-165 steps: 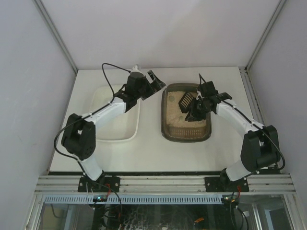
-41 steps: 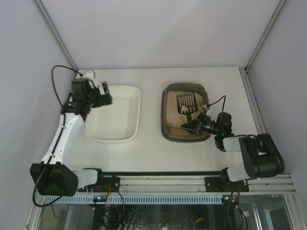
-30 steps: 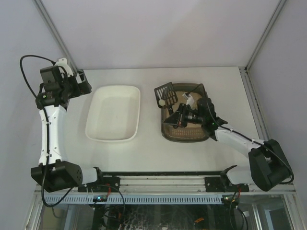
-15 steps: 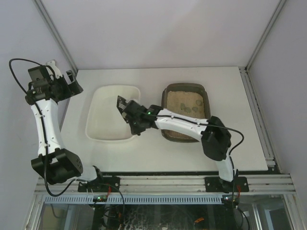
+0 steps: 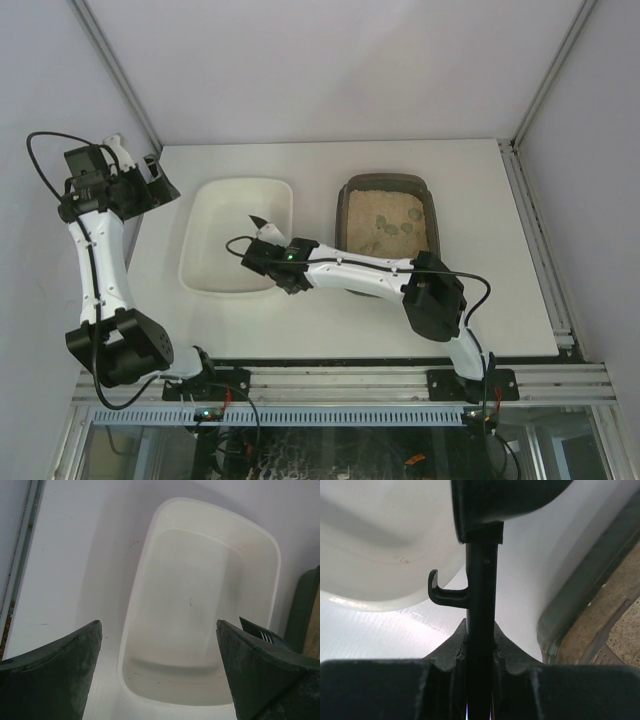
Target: Clean the litter box
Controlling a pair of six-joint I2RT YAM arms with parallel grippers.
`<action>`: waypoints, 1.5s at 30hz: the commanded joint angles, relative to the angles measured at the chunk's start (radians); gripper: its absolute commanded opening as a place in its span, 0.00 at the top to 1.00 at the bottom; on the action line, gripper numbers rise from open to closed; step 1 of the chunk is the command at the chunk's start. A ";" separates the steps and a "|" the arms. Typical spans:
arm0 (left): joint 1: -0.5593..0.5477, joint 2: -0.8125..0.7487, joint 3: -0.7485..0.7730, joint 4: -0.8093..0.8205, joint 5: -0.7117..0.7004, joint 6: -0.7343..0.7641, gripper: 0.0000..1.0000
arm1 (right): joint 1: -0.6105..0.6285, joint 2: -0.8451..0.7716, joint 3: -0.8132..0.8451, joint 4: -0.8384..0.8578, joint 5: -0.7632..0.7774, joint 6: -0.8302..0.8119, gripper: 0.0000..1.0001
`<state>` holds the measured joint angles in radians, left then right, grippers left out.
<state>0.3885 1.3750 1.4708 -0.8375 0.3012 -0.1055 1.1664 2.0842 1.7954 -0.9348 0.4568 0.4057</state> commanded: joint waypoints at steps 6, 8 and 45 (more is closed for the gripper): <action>0.002 -0.049 -0.026 0.046 0.011 -0.030 0.00 | 0.012 -0.073 0.058 0.027 0.072 -0.063 1.00; -0.001 -0.051 -0.030 0.054 0.014 -0.035 0.00 | 0.012 -0.085 0.056 0.022 0.086 -0.053 1.00; -0.960 0.538 0.098 0.562 -0.221 -0.832 0.00 | -0.757 -0.450 -0.490 -0.047 -0.550 0.085 1.00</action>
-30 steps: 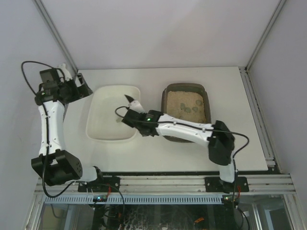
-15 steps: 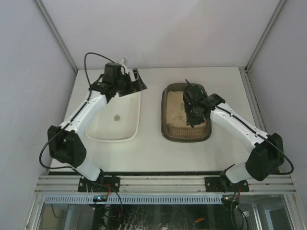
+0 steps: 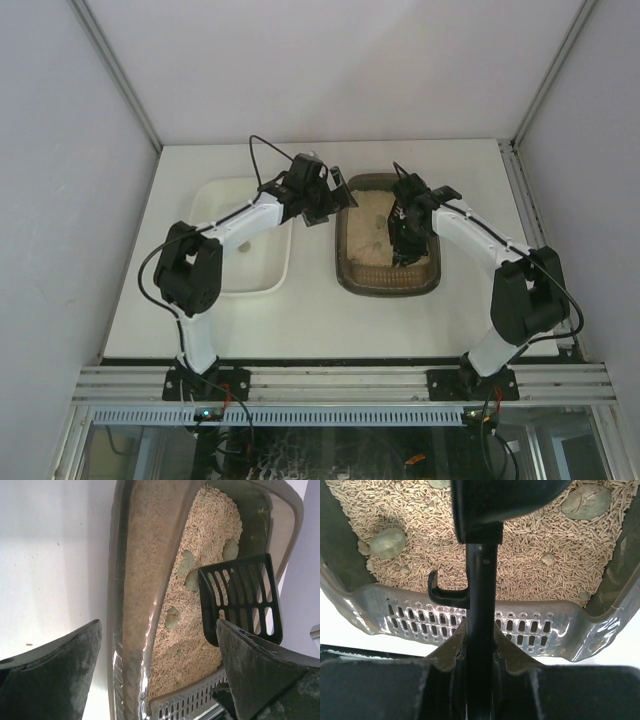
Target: Clean the litter box
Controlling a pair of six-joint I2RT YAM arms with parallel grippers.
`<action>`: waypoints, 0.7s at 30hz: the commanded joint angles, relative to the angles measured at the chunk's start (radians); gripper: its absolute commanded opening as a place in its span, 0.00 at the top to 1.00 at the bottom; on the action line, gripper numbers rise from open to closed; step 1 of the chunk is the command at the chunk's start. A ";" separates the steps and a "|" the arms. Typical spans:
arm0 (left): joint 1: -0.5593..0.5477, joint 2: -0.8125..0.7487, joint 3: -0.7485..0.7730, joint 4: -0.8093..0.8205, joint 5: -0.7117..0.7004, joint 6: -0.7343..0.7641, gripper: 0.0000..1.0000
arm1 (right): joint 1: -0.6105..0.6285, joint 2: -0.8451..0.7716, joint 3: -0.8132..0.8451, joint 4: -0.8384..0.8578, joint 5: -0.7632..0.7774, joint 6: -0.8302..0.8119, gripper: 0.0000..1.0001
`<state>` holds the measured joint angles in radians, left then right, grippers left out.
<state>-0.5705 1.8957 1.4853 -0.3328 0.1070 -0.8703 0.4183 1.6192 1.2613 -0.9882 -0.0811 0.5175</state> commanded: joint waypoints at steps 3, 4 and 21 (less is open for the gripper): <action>-0.002 0.029 0.092 0.057 -0.024 -0.081 0.00 | -0.019 0.060 0.070 -0.010 -0.014 -0.040 1.00; -0.002 0.029 0.092 0.060 -0.024 -0.082 0.00 | -0.019 0.068 0.074 -0.008 -0.018 -0.043 1.00; -0.002 -0.003 0.050 0.081 -0.053 -0.042 0.00 | 0.010 0.266 0.269 -0.111 -0.138 -0.087 1.00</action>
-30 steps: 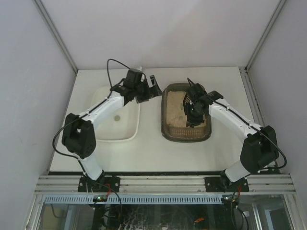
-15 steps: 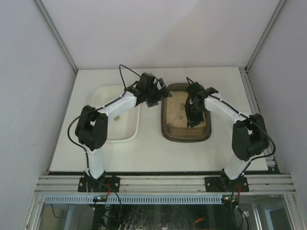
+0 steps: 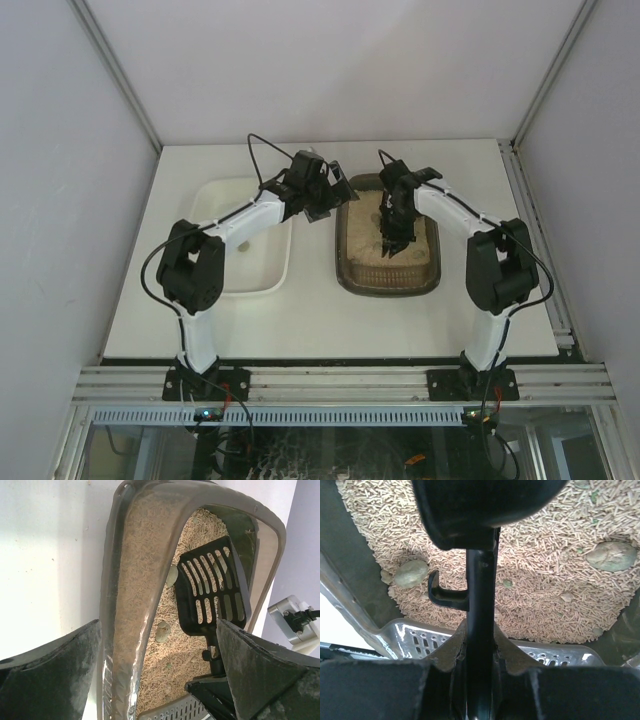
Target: Clean the litter box
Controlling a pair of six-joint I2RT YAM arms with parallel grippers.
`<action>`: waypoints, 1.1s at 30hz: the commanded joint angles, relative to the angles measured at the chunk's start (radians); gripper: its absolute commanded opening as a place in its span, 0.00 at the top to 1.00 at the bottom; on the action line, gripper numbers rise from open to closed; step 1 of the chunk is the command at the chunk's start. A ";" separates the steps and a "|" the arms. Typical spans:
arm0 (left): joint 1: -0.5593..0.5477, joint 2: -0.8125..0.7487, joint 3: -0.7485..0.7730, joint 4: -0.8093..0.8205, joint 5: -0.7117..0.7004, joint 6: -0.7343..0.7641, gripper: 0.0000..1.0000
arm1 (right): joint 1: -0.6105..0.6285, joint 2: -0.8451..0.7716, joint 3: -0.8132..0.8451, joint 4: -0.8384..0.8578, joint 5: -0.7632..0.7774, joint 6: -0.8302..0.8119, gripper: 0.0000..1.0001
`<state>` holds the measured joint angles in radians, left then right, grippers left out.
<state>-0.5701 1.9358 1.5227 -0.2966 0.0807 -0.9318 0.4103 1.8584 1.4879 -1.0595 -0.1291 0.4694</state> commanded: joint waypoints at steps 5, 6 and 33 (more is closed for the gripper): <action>-0.001 -0.067 -0.017 0.060 -0.043 0.041 0.00 | 0.021 0.028 0.040 -0.040 -0.182 -0.041 1.00; -0.001 -0.070 -0.021 0.060 -0.044 0.044 0.00 | 0.021 0.030 0.037 -0.038 -0.201 -0.041 1.00; 0.054 -0.372 -0.190 -0.067 -0.159 0.494 0.00 | -0.125 -0.365 -0.455 0.472 -0.425 0.156 1.00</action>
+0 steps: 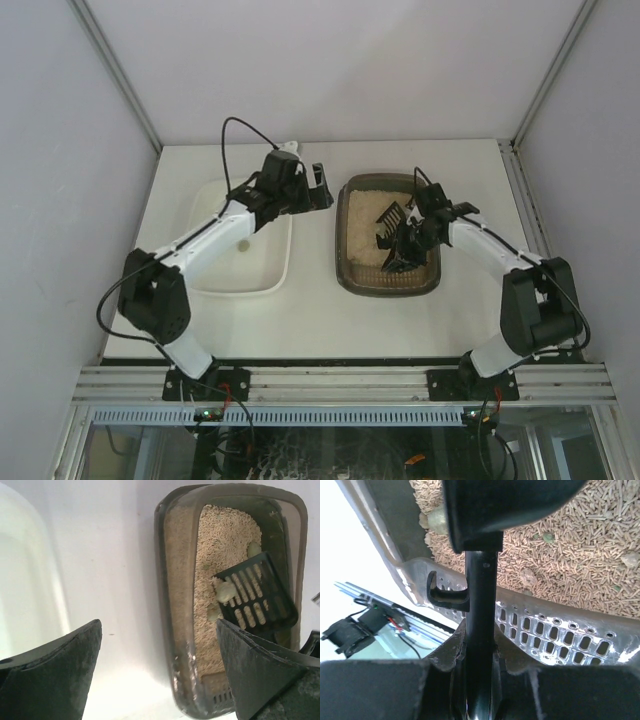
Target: Clean the litter box
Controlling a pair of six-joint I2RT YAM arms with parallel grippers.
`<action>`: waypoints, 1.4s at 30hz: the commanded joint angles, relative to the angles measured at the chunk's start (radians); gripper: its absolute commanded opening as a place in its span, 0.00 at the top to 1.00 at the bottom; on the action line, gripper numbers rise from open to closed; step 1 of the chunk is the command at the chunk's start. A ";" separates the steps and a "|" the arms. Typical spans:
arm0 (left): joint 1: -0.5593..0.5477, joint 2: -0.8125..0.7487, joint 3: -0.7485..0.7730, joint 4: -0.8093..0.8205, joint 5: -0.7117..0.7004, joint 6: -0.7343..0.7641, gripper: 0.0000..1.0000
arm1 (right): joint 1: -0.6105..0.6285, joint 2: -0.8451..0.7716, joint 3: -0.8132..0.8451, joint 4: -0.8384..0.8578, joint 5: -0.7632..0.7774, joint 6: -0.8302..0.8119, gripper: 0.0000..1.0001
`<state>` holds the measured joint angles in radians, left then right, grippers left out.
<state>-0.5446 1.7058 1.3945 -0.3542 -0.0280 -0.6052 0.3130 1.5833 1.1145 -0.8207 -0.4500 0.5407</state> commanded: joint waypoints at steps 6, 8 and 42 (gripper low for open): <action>0.118 -0.247 -0.106 -0.055 0.033 0.303 0.00 | -0.090 -0.158 -0.282 0.552 -0.293 0.185 1.00; 0.153 -0.248 -0.077 -0.117 0.102 0.386 0.00 | -0.107 -0.197 -0.381 0.741 -0.352 0.251 1.00; 0.272 -0.355 -0.276 -0.118 0.166 0.479 0.01 | -0.212 0.028 -0.868 2.306 -0.563 0.949 1.00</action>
<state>-0.2779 1.3705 1.1484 -0.5034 0.1165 -0.1299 0.0658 1.4849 0.2047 1.2182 -1.0039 1.3331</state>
